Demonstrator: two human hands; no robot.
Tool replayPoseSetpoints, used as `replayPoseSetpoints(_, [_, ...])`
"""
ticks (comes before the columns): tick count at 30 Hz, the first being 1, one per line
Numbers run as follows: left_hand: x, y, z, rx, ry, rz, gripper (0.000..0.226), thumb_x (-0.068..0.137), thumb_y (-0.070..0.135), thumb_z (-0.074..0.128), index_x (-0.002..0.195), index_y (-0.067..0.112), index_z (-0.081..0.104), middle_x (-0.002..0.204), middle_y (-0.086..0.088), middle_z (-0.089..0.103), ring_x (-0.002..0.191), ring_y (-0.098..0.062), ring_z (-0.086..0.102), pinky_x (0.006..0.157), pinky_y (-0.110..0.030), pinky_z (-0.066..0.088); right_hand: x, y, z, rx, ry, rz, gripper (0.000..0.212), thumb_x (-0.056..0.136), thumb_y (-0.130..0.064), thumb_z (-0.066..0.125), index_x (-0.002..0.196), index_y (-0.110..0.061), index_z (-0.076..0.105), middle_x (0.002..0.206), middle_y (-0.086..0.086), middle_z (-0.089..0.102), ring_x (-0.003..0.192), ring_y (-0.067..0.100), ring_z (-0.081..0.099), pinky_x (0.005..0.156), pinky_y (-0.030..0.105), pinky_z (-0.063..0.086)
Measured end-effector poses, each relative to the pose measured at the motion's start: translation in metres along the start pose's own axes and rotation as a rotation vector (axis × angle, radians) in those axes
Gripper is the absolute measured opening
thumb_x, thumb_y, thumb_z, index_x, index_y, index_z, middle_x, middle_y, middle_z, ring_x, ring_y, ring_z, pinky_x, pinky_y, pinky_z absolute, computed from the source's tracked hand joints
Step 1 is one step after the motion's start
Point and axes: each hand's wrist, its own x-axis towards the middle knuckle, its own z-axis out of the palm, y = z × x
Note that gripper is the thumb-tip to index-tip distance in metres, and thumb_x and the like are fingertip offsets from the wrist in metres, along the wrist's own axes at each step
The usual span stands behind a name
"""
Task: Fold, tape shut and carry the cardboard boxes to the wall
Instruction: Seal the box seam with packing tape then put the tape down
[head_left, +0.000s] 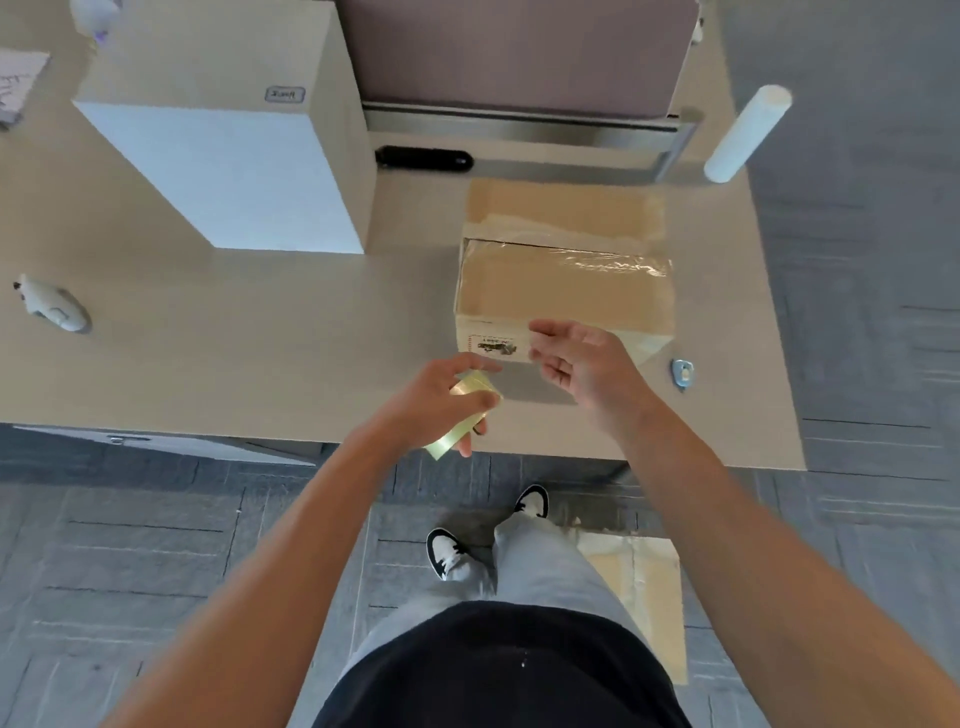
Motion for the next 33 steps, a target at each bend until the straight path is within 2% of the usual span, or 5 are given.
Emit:
replayPoseSetpoints(7, [0.044, 0.047, 0.028, 0.230, -0.017, 0.097, 0.039, 0.088, 0.027, 0.073, 0.126, 0.035, 0.066, 0.100, -0.006, 0.074, 0.069, -0.037, 0.074, 0.064, -0.054, 0.063, -0.011, -0.027, -0.060, -0.242, 0.147, -0.180, 0.020, 0.092, -0.015, 0.077, 0.111, -0.018, 0.077, 0.080, -0.010, 0.073, 0.071, 0.003, 0.063, 0.085, 0.025, 0.052])
replayPoseSetpoints(15, [0.084, 0.101, 0.053, 0.445, -0.010, 0.133, 0.053, 0.088, 0.028, 0.075, 0.139, 0.036, 0.061, 0.114, -0.004, 0.075, 0.065, -0.022, 0.075, 0.067, -0.039, 0.064, 0.001, -0.059, -0.112, -0.210, 0.182, -0.148, 0.006, 0.089, -0.005, 0.076, 0.093, -0.010, 0.075, 0.080, 0.003, 0.071, 0.074, 0.013, 0.064, 0.072, 0.025, 0.050])
replayPoseSetpoints(22, [0.113, 0.131, 0.083, 0.509, 0.159, 0.136, 0.072, 0.084, 0.046, 0.081, 0.148, 0.038, 0.049, 0.115, 0.002, 0.057, 0.118, -0.014, 0.055, 0.101, -0.038, 0.051, 0.030, -0.072, -0.144, -0.184, 0.321, -0.136, 0.012, 0.086, -0.006, 0.073, 0.085, -0.018, 0.071, 0.081, 0.001, 0.073, 0.076, 0.013, 0.068, 0.071, 0.025, 0.047])
replayPoseSetpoints(29, [0.134, 0.140, 0.097, 0.540, 0.159, 0.257, 0.068, 0.081, 0.036, 0.086, 0.139, 0.031, 0.051, 0.101, 0.029, 0.051, 0.102, -0.006, 0.051, 0.083, -0.024, 0.036, 0.048, -0.072, -0.175, -0.096, 0.510, -0.134, 0.008, 0.088, -0.006, 0.073, 0.089, -0.014, 0.075, 0.081, 0.001, 0.074, 0.069, 0.013, 0.074, 0.063, 0.022, 0.050])
replayPoseSetpoints(33, [0.155, 0.140, 0.093, 0.536, 0.156, 0.328, 0.054, 0.079, 0.033, 0.085, 0.122, 0.031, 0.053, 0.102, 0.025, 0.055, 0.094, -0.012, 0.055, 0.078, -0.031, 0.041, 0.058, -0.069, -0.182, 0.042, 0.545, -0.056, 0.008, 0.090, -0.006, 0.071, 0.093, -0.012, 0.075, 0.086, 0.000, 0.073, 0.067, 0.010, 0.072, 0.060, 0.020, 0.050])
